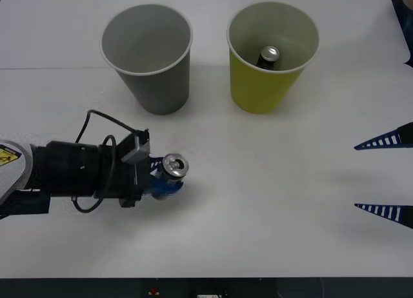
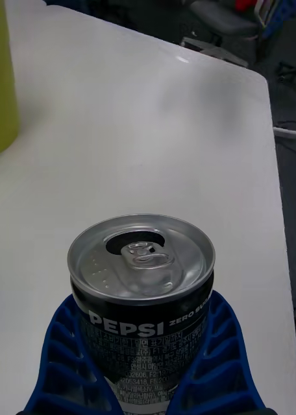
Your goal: Put the can into the green bin and the plastic bottle into the gray bin
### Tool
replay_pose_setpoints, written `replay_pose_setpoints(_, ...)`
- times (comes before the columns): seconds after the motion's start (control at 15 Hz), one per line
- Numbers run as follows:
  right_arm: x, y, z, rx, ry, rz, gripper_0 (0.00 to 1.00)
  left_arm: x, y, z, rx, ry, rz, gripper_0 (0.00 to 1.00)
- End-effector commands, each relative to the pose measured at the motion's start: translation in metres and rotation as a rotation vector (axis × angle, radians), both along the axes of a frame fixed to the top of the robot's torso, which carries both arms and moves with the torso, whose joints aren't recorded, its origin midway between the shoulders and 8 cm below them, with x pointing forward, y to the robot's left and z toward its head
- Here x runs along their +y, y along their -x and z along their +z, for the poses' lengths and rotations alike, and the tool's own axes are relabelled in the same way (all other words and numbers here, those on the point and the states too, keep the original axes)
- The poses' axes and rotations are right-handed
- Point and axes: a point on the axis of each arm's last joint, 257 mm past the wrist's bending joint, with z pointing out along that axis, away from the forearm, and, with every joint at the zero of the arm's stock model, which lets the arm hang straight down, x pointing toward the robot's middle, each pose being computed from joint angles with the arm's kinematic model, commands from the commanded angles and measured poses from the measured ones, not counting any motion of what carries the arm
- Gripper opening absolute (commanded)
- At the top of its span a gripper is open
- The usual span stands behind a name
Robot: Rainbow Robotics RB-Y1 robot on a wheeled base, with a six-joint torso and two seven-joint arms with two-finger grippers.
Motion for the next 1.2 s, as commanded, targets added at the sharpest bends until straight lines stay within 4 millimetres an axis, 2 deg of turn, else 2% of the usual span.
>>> replay_pose_setpoints(0.07,0.000,0.000,0.000,0.000,0.000,0.000,1.00,-0.016,-0.006,0.017,0.059,0.008,0.067,0.00)
replay_pose_setpoints(0.27,0.000,0.000,0.000,0.000,0.000,0.000,1.00,-0.041,-0.008,0.039,0.134,0.040,0.117,0.00)
replay_pose_setpoints(0.53,0.000,0.000,0.000,0.000,0.000,0.000,1.00,-0.068,-0.013,0.065,0.151,0.045,0.160,0.00)
replay_pose_setpoints(0.8,0.000,0.000,0.000,0.000,0.000,0.000,1.00,-0.075,-0.028,0.086,0.083,-0.044,0.172,0.00)
replay_pose_setpoints(1.0,0.000,0.000,0.000,0.000,0.000,0.000,1.00,-0.073,-0.050,0.107,-0.003,-0.130,0.194,0.00)
replay_pose_setpoints(1.2,0.000,0.000,0.000,0.000,0.000,0.000,1.00,-0.081,-0.074,0.130,-0.011,-0.156,0.207,0.00)
